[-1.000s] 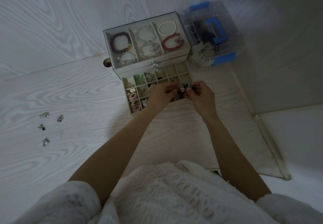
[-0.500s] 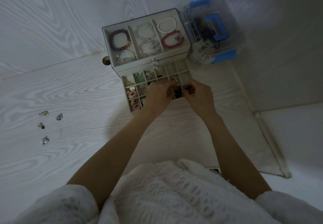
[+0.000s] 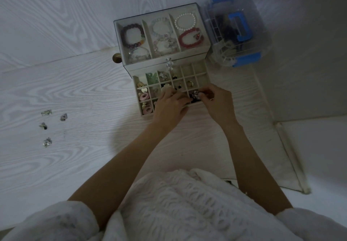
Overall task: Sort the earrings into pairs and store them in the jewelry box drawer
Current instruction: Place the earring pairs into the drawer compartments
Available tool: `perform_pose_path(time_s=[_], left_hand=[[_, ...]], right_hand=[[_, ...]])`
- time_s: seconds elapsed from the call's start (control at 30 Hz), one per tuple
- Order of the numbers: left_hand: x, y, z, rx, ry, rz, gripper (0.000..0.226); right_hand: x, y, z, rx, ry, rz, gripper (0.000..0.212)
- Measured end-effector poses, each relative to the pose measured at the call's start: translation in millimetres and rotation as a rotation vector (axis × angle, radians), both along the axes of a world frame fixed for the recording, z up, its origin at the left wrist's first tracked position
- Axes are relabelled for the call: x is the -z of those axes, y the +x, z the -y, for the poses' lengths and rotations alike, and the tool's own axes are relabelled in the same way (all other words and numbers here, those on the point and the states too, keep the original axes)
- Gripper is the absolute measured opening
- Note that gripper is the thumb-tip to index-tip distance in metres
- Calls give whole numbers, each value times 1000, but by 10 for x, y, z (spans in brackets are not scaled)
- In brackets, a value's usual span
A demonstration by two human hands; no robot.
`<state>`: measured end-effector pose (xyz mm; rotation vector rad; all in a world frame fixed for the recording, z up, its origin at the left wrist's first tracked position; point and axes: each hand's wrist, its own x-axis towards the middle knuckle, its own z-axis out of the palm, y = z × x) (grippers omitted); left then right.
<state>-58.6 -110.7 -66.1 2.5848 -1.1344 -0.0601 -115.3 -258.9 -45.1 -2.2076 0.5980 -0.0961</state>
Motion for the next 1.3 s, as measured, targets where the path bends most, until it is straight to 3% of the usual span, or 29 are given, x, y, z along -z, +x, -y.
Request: perform_pose_path(time_s=[0.13,0.3,0.53,0.73,0.97,1.17,1.3], left_hand=[[16,4,-4,0,-15,4,19],[15,2,-19,10,-19,-5,39],[40,15,-31,23,-28,19,27],[28,21,-25,45,2,-13,37],[-168,31,-332,91,-99,22,29],[-334,-179,-1563,-351,-372,111,13],[-186,-329,-2484,-831,-362,-103,19]], right_hand=[[86,91,-34,-61,-120,-41,28],[151,-30,-49,-85,-323,5,16],[230,-88,-121,-218,-452,0,19],[249,-101,-147,-255,-560,21,30],[78,-46,-281,-282,-652,-20,20],[-135,95,-1059,-503,-544,248,25],[-71,288,-1755,-795,-301,180,21]])
